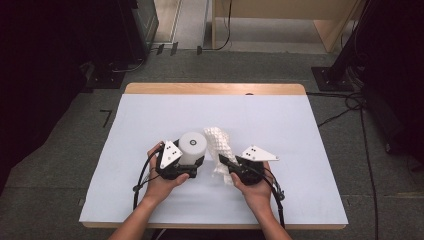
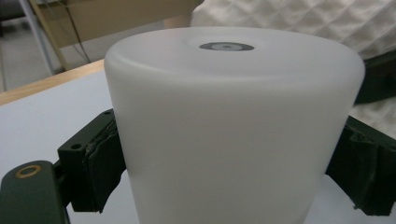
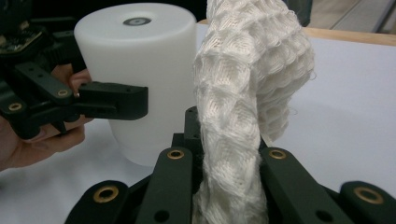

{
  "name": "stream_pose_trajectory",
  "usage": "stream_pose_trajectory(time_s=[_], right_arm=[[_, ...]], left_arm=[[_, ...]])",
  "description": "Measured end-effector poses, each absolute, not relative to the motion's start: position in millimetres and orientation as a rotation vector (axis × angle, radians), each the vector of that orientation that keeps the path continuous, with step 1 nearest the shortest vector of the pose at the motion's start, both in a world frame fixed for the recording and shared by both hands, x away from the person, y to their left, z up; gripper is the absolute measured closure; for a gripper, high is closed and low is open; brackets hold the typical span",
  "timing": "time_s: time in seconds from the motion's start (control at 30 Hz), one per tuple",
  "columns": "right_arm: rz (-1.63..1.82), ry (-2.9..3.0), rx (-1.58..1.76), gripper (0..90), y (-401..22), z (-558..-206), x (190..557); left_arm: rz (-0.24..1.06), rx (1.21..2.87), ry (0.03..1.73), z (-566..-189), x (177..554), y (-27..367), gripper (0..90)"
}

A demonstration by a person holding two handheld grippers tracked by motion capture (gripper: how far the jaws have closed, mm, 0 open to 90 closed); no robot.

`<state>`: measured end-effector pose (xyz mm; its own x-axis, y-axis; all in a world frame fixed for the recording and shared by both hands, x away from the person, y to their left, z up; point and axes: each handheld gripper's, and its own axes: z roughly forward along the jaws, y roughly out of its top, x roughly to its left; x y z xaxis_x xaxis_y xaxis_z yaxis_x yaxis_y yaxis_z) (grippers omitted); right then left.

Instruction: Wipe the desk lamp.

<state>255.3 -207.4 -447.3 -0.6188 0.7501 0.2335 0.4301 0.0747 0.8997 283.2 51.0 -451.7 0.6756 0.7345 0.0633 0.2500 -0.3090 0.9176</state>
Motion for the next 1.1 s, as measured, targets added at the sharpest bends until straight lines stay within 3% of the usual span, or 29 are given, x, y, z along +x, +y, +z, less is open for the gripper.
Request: stream_pose_trajectory(time_s=[0.1,0.7,1.1], right_arm=[[1.554,2.049,1.198,80.1,-213,-448,256],[1.542,2.062,1.206,80.0,-214,-453,257],[1.538,2.071,1.209,80.0,-212,-457,259]], left_arm=[[0.634,1.851,0.802,-456,283,52,8.9],[0.594,1.840,0.874,-463,280,60,6.7],[0.692,1.861,1.006,-465,274,47,6.7]])
